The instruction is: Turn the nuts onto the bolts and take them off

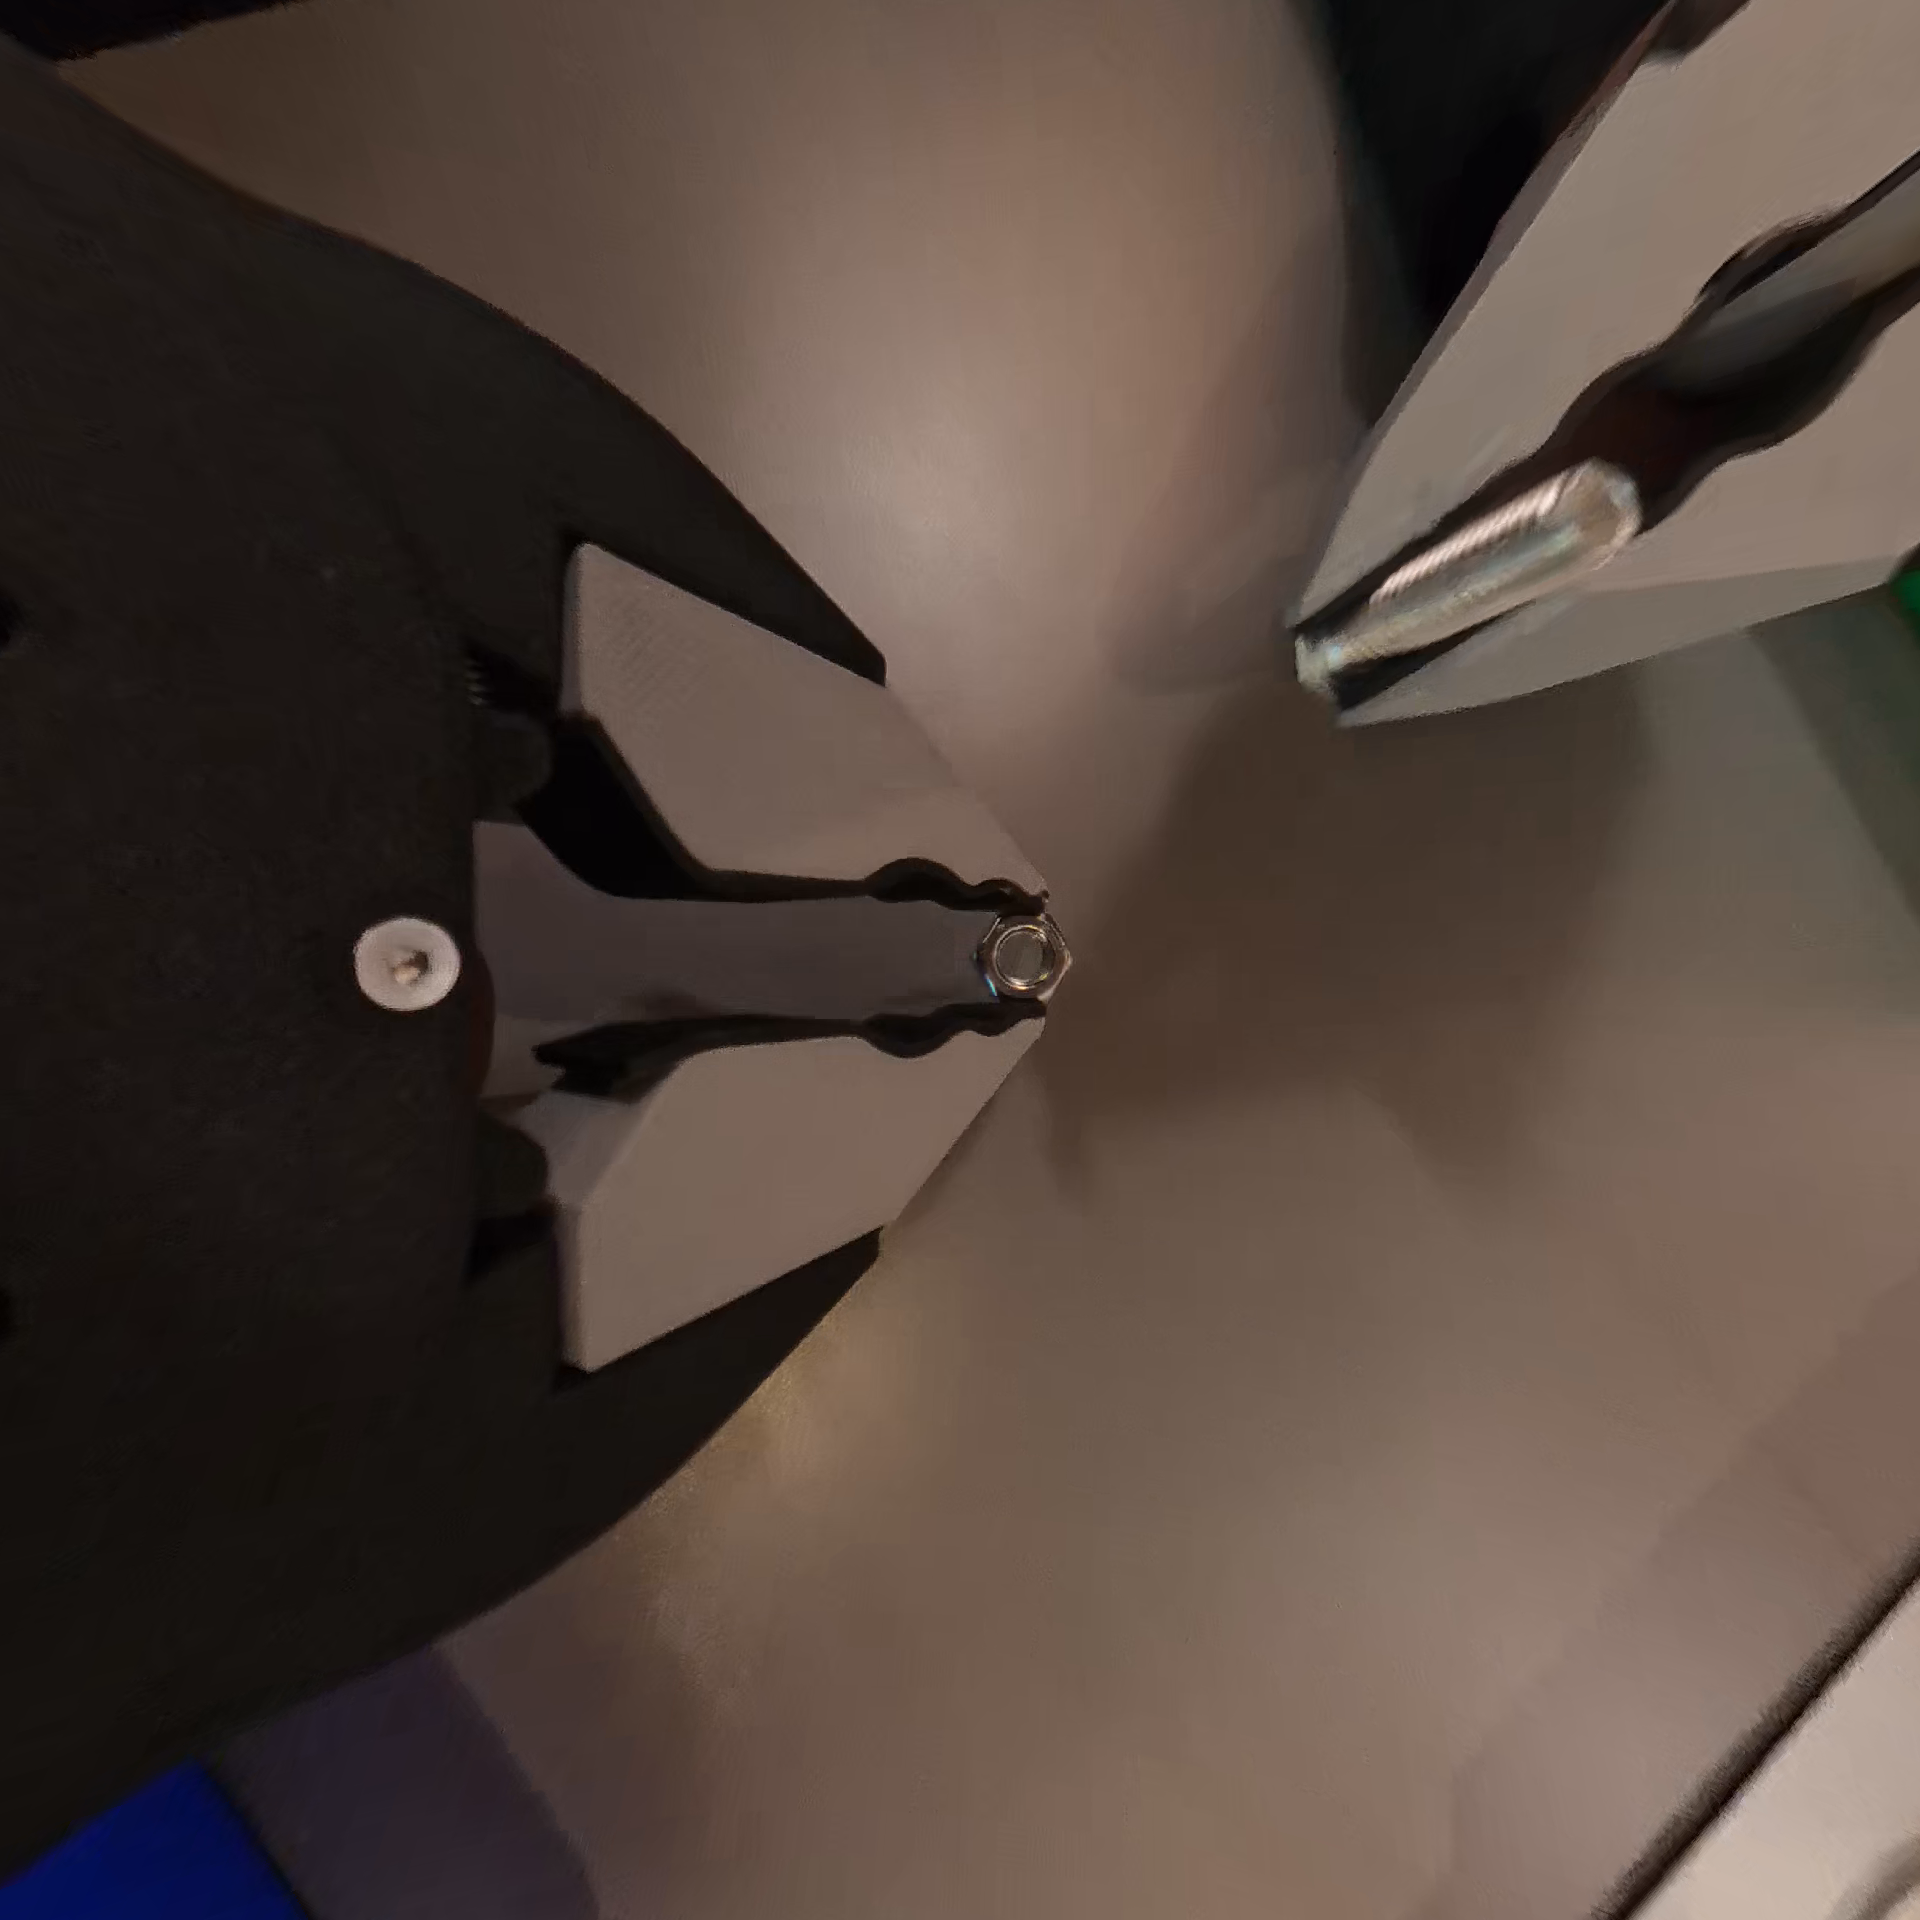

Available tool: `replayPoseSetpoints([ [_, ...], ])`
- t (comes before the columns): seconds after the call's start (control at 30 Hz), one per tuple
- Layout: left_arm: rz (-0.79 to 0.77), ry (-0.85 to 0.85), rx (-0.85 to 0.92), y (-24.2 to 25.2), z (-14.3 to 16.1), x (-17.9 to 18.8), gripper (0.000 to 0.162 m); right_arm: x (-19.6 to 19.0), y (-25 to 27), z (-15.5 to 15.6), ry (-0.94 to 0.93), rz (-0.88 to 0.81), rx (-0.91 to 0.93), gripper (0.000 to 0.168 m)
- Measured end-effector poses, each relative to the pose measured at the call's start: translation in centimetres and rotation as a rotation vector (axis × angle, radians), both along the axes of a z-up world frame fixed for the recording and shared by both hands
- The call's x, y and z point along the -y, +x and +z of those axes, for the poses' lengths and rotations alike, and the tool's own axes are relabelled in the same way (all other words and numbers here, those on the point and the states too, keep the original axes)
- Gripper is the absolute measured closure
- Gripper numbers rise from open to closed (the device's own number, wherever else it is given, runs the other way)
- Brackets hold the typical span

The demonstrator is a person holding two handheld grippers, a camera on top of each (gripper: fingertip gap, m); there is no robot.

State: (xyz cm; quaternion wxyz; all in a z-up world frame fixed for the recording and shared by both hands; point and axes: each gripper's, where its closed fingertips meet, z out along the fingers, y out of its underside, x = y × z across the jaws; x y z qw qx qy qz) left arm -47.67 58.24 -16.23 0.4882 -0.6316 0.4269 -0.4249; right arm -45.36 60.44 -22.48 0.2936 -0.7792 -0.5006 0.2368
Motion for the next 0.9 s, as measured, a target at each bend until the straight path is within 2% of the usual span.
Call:
replayPoseSetpoints([
  [0.17,-0.003,-0.003,0.016,-0.1,0.2,0.0,0.155,1.1,0.3,4.5,0.089,0.013,-0.046,0.154],
  [0.37,-0.009,0.036,-0.011,0.5,0.0,0.4,0.155,2.9,-1.2,8.8,0.070,0.141,-0.078,0.154],
  [0.67,-0.025,0.067,-0.026,1.1,0.0,1.0,0.155,4.1,-2.7,10.3,0.135,0.269,0.111,0.154],
  [0.9,-0.028,0.101,-0.031,1.2,0.1,1.1,0.155,3.5,-2.8,9.9,0.083,0.289,0.210,0.154],
])
